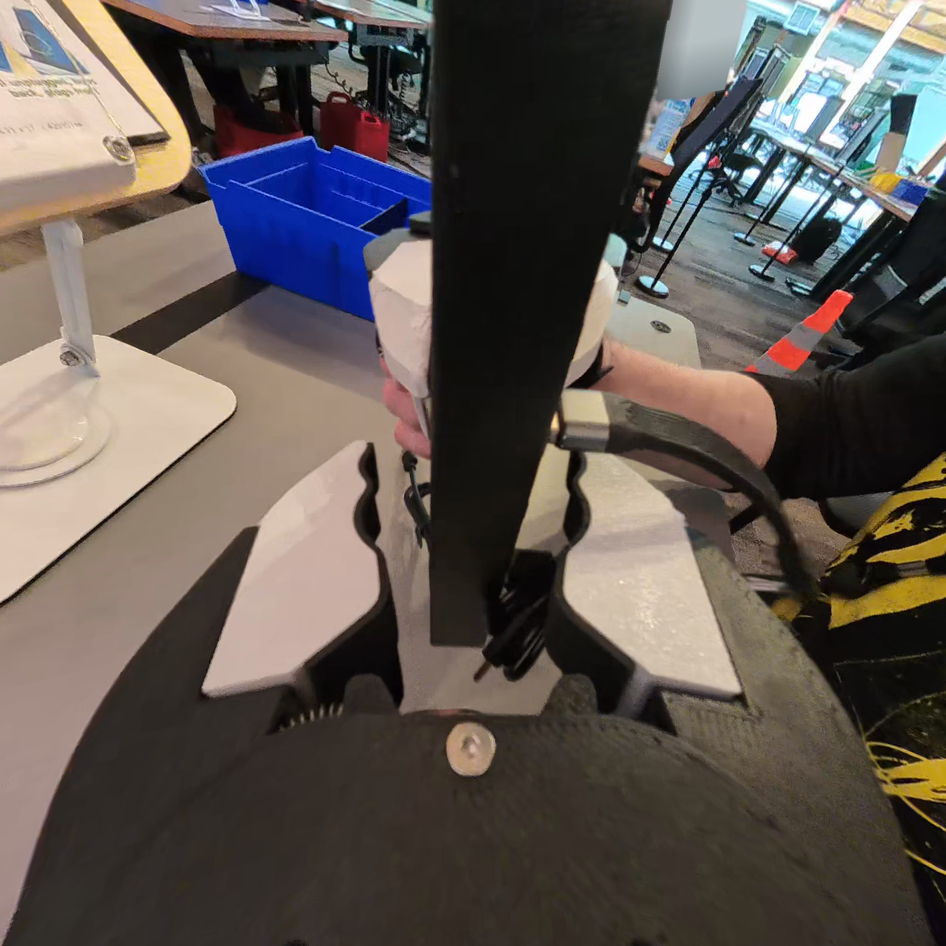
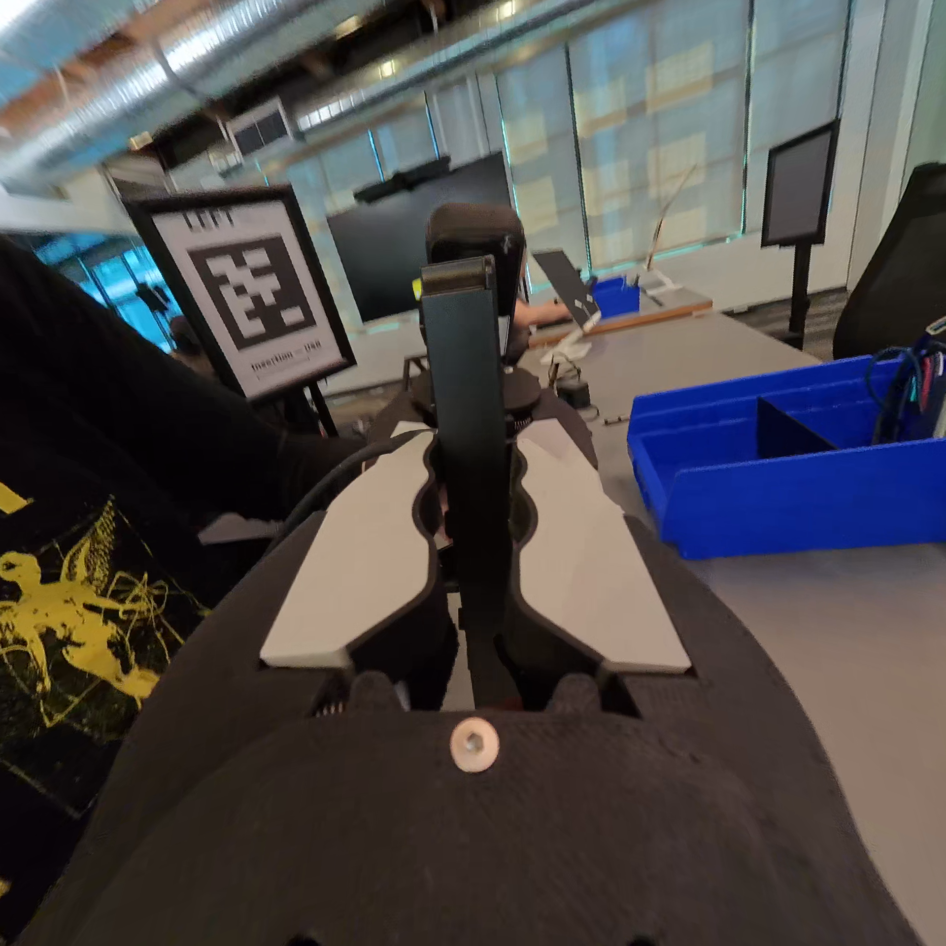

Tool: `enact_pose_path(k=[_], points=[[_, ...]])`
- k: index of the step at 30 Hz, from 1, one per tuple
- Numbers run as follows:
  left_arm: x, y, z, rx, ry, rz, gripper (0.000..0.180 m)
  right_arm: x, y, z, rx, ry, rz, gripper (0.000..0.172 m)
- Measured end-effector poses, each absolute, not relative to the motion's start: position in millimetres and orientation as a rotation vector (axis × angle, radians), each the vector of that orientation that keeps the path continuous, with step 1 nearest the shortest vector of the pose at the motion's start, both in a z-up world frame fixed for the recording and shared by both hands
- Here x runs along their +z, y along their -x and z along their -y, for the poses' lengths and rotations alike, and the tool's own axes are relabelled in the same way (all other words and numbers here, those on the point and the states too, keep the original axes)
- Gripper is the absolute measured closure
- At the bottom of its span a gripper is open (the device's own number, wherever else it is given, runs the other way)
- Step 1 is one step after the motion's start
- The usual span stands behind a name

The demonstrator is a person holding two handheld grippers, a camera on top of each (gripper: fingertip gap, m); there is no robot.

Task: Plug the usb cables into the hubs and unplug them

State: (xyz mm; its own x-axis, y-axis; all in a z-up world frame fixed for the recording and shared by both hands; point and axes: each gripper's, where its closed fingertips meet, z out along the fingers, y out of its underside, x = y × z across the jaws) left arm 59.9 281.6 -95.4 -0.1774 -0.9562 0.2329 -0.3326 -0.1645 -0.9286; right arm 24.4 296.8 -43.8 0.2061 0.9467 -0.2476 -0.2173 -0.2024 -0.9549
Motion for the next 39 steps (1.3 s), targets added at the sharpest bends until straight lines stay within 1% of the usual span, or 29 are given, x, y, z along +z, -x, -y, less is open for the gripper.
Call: enact_pose_path(k=[2,3,5,7,10,11,12,15,16,18,19,21,22,25,26,27,29,30,32,33,35,37,38,39], points=[[-94,-62,-276,-1.401,1.485,-1.526,0.130,-41,-27,-300,1.297,1.282,0.723,0.149],[-94,-63,-278,-1.380,1.498,-1.514,0.132,-41,-28,-301,1.299,1.264,0.705,0.149],[-95,-62,-283,-1.350,1.538,-1.513,0.149,-40,-29,-297,1.333,1.224,0.700,0.148],[-98,-62,-288,-1.307,1.562,-1.507,0.152,-42,-29,-300,1.336,1.237,0.678,0.147],[-102,-62,-305,-1.164,1.616,-1.465,0.151,-46,-37,-312,1.298,1.296,0.614,0.142],[-101,-60,-314,-1.105,1.632,-1.434,0.151,-48,-42,-316,1.267,1.330,0.592,0.134],[-99,-57,-326,-1.050,1.641,-1.385,0.151,-50,-48,-318,1.232,1.371,0.579,0.121],[-88,-47,-350,-0.904,1.622,-1.288,0.151,-46,-62,-311,1.194,1.422,0.564,0.122],[-87,-44,-357,-0.826,1.609,-1.276,0.151,-44,-64,-307,1.209,1.438,0.557,0.124],[-83,-42,-366,-0.696,1.566,-1.259,0.151,-45,-65,-303,1.171,1.497,0.553,0.137],[-81,-41,-371,-0.627,1.551,-1.246,0.151,-43,-64,-302,1.127,1.503,0.558,0.139],[-81,-40,-379,-0.527,1.547,-1.224,0.151,-47,-63,-303,0.929,1.541,0.597,0.140],[-80,-40,-381,-0.518,1.556,-1.206,0.151,-51,-62,-305,0.787,1.579,0.635,0.136],[-79,-43,-385,-0.506,1.590,-1.166,0.151,-48,-60,-309,0.402,1.598,0.711,0.134],[-78,-44,-386,-0.507,1.603,-1.154,0.151,-46,-59,-310,0.279,1.589,0.733,0.128],[-79,-45,-387,-0.515,1.626,-1.147,0.152,-44,-57,-309,0.181,1.581,0.761,0.117],[-78,-48,-387,-0.541,1.656,-1.126,0.152,-39,-53,-309,-0.006,1.552,0.817,0.138],[-79,-50,-387,-0.552,1.670,-1.126,0.152,-36,-53,-311,-0.116,1.529,0.834,0.137],[-78,-51,-387,-0.569,1.695,-1.099,0.152,-31,-52,-315,-0.320,1.478,0.872,0.122],[-78,-53,-387,-0.584,1.711,-1.089,0.152,-31,-50,-316,-0.384,1.465,0.908,0.132],[-80,-55,-386,-0.608,1.739,-1.064,0.152,-28,-47,-320,-0.518,1.417,0.935,0.142],[-82,-58,-384,-0.643,1.772,-1.043,0.152,-26,-47,-328,-0.661,1.366,0.967,0.141],[-83,-60,-382,-0.659,1.786,-1.038,0.152,-28,-47,-332,-0.704,1.366,0.985,0.138],[-87,-61,-381,-0.662,1.806,-1.039,0.152,-30,-47,-337,-0.739,1.357,1.006,0.142]])
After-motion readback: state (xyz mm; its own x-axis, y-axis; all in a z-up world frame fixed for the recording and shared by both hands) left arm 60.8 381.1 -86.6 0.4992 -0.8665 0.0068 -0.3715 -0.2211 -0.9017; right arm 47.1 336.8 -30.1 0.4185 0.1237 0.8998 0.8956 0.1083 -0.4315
